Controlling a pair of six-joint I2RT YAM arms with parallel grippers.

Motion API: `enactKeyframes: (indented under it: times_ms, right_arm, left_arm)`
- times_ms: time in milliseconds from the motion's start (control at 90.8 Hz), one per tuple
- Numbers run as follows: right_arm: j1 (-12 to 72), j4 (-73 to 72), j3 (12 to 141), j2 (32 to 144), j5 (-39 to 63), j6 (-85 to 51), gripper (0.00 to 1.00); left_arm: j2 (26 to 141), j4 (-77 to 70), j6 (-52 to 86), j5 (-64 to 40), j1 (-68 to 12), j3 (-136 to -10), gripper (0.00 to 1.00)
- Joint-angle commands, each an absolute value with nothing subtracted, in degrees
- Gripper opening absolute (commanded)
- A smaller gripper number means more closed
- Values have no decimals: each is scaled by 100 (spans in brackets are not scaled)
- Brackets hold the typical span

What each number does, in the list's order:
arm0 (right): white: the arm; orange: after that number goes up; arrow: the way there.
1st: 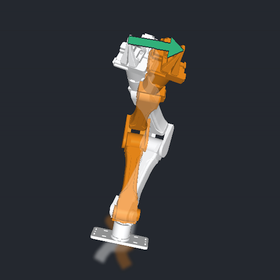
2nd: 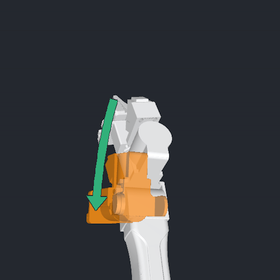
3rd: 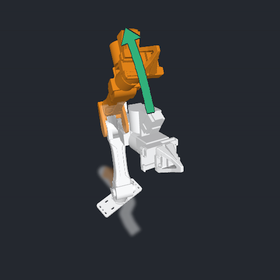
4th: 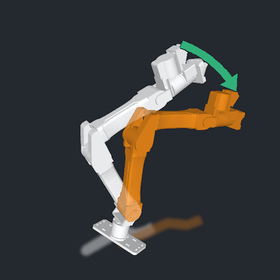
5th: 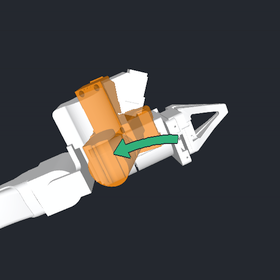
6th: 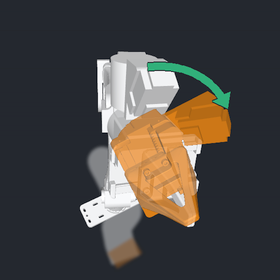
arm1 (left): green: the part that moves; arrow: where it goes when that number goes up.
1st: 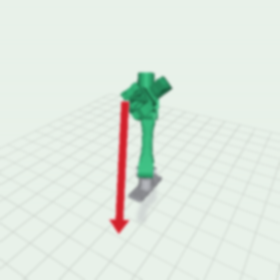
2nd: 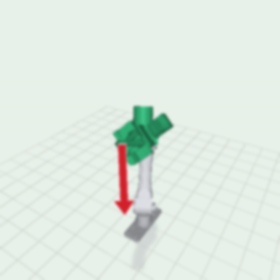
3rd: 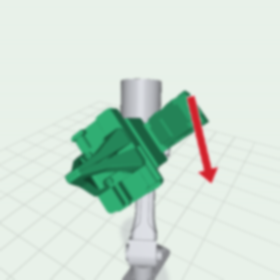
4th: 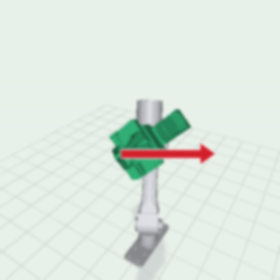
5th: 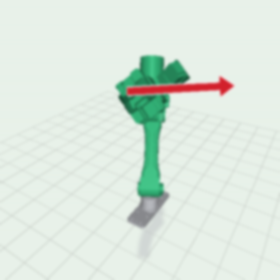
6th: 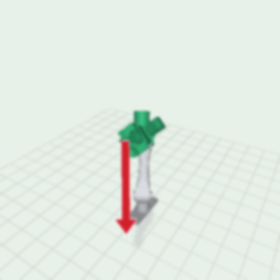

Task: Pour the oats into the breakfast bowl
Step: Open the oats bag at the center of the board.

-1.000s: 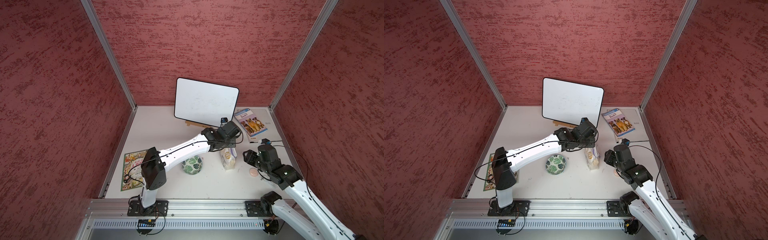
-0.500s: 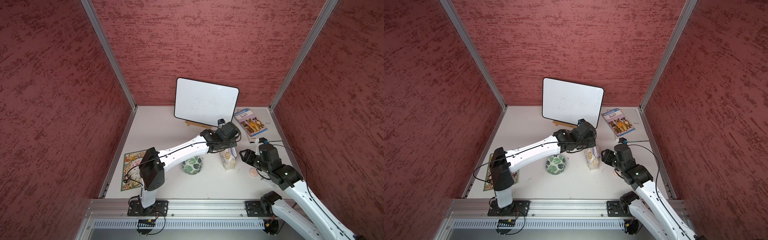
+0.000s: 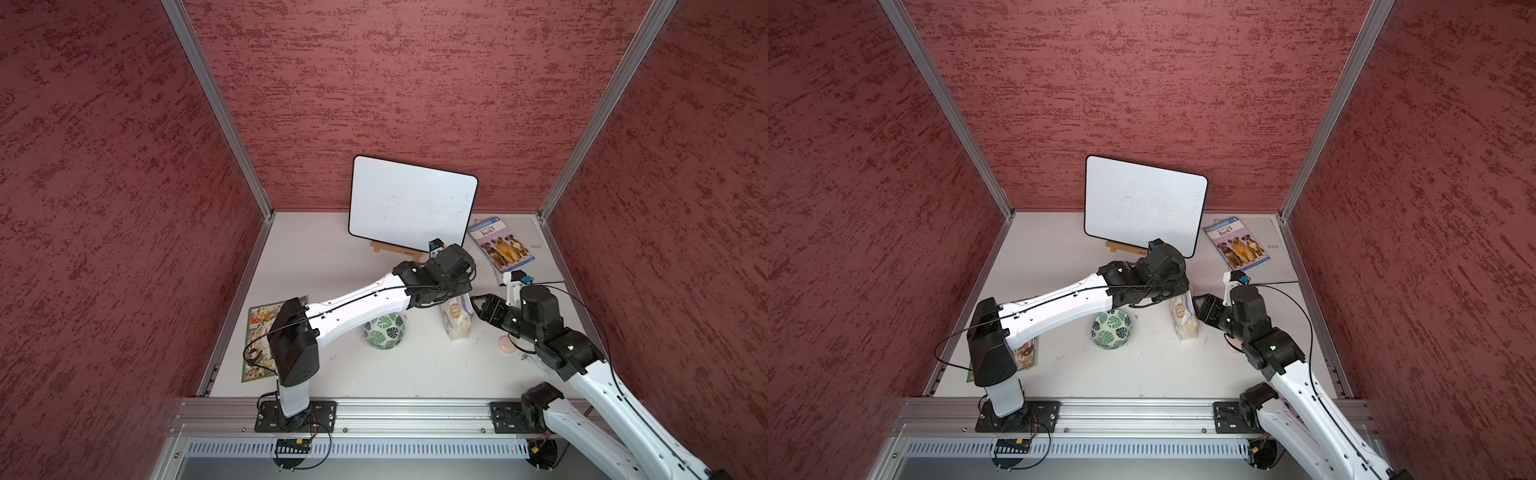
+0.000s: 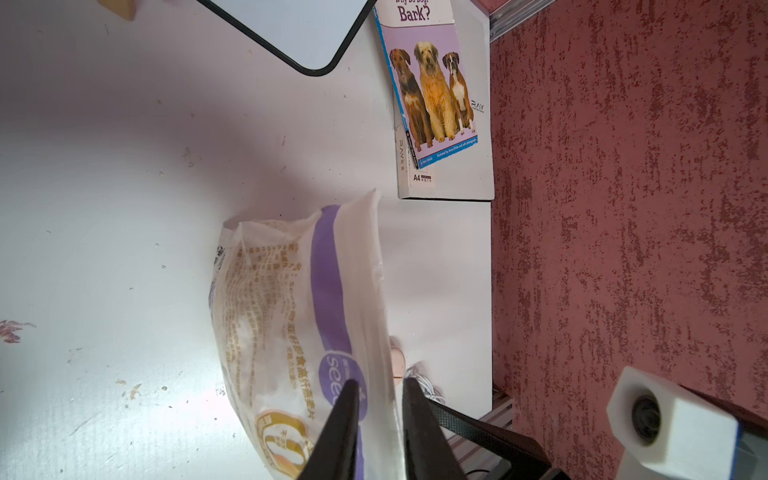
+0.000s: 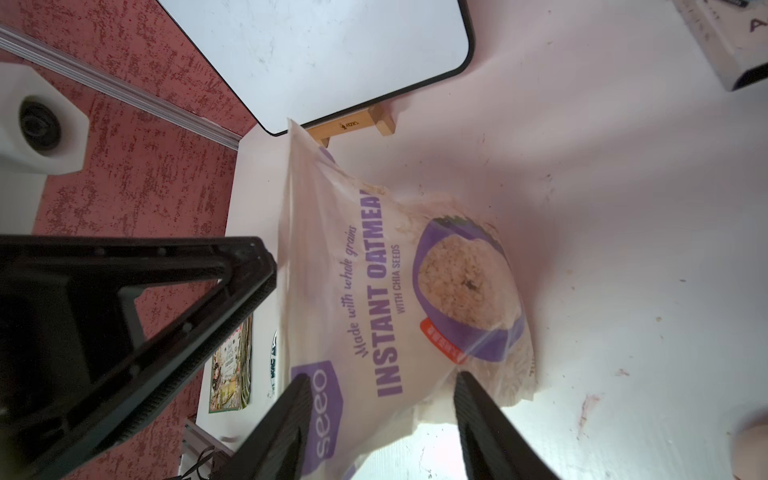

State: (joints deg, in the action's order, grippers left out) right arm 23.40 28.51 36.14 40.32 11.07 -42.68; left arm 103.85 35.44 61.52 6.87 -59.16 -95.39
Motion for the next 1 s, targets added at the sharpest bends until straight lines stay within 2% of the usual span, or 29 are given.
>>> enactKeyframes:
  times_ms: [0,110,286,738,992]
  right_arm:
    - [2309,2505,3577,4070,1312,-4324,58]
    - [2320,2471,3582,4100,1327,-4331,58]
    - [2315,2449,3603,4086,1353,-4333,57]
    - [2327,2561,3662,4142,1258,-4307,58]
    - [2303,2808,4047,4719,1320,-4227,54]
  left_arm:
    - [10232,3410,6231,640,-5899,-9440,19]
    - [10265,3367,6231,544,-5890,-9448,15]
    - [10233,3479,6398,570,-5839,-9391,2]
    - [10051,3310,6588,571,-5818,-9012,0]
    - [9726,2793,6566,520,-5800,-8407,0]
